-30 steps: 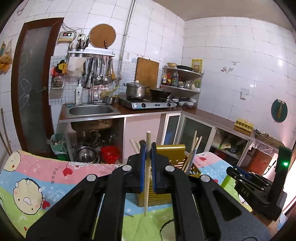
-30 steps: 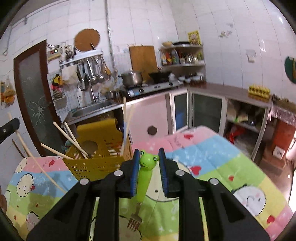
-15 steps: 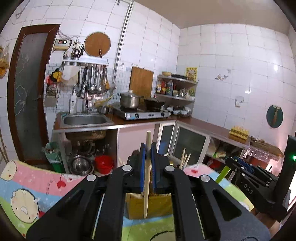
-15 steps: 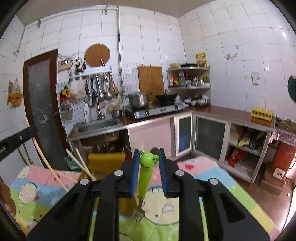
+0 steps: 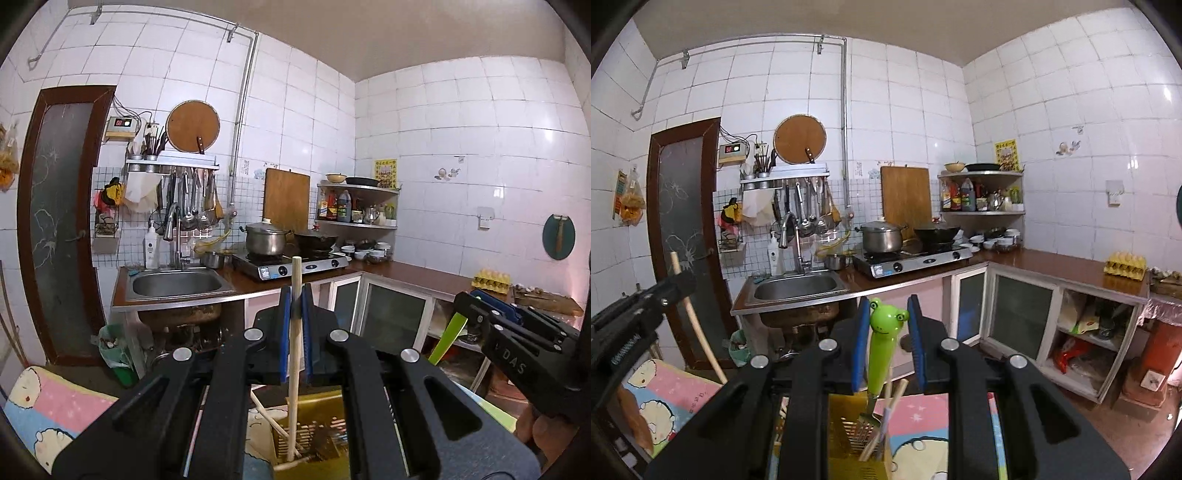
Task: Organize utensils
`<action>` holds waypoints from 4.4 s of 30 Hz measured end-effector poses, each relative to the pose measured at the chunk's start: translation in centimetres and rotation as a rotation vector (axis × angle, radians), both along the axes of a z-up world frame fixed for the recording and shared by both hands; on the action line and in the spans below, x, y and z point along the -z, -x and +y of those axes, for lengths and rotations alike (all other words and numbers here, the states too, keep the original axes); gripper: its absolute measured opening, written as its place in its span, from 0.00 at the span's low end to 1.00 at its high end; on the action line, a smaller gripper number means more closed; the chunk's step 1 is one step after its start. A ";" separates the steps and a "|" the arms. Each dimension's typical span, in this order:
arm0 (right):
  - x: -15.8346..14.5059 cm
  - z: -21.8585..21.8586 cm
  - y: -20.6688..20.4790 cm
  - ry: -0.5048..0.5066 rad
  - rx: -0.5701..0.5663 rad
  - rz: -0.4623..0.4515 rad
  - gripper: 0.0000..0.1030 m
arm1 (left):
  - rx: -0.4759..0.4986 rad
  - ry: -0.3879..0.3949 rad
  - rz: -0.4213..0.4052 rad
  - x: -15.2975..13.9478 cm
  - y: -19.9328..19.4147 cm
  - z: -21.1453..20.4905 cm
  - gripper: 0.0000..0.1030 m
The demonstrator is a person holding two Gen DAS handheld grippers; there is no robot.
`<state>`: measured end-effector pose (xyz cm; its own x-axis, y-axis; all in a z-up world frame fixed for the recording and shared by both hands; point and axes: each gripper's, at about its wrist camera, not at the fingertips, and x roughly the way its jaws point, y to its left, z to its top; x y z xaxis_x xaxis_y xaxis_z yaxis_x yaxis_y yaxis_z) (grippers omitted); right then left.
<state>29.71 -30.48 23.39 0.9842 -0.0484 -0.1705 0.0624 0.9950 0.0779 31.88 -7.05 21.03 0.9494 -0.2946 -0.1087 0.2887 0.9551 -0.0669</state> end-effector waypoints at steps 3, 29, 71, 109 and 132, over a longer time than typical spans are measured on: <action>1.2 0.5 -1.0 0.007 -0.006 0.021 0.20 | -0.011 -0.005 0.009 1.1 -1.3 -0.1 0.04; 11.4 0.4 -5.8 0.070 -0.078 0.282 0.22 | -0.052 -0.075 0.238 10.5 -2.9 1.7 0.21; 20.2 5.0 24.8 0.056 -0.014 0.094 0.96 | -0.174 -0.099 0.139 20.0 24.1 8.4 0.95; 20.6 5.7 26.0 0.069 0.017 0.070 0.96 | -0.165 -0.098 0.057 20.2 25.6 8.8 0.95; 20.4 5.6 26.2 0.073 0.020 0.062 0.96 | -0.166 -0.097 0.048 20.3 25.9 8.8 0.95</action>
